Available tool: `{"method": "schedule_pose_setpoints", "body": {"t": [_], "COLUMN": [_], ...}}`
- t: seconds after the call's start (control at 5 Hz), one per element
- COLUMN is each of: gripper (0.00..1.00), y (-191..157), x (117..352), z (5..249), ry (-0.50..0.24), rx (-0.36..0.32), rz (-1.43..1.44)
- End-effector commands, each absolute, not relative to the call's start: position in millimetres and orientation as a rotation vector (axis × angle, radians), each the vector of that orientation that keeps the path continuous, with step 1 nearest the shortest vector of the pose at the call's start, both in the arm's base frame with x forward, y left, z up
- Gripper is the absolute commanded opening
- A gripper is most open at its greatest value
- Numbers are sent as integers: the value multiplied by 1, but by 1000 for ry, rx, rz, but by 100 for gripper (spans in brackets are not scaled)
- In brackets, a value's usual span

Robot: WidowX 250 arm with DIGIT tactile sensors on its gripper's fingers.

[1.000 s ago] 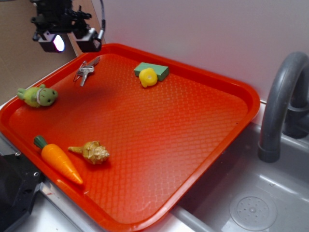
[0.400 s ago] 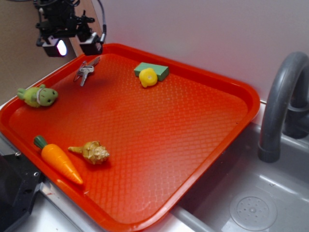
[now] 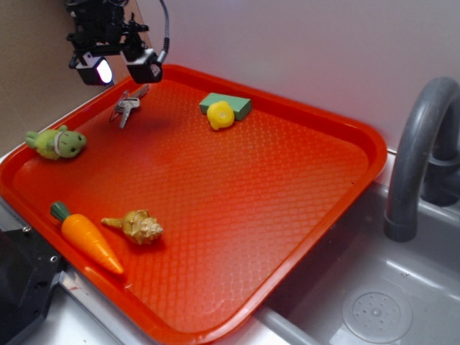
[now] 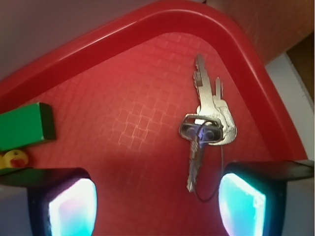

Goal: Grab the silver keys.

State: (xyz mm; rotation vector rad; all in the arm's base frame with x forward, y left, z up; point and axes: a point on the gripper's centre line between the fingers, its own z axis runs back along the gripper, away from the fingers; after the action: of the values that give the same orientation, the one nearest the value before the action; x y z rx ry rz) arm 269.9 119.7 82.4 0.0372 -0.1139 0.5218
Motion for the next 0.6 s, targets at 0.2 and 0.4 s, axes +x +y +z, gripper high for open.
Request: {"method": "schedule_pose_setpoints", "body": {"t": [0.2,0.4], "gripper": [66,0], "y": [140,143], "x": [282,283], "z": [64,65], "ry": [-74,-72], "rx": [142,172], "rz": [624,640]}}
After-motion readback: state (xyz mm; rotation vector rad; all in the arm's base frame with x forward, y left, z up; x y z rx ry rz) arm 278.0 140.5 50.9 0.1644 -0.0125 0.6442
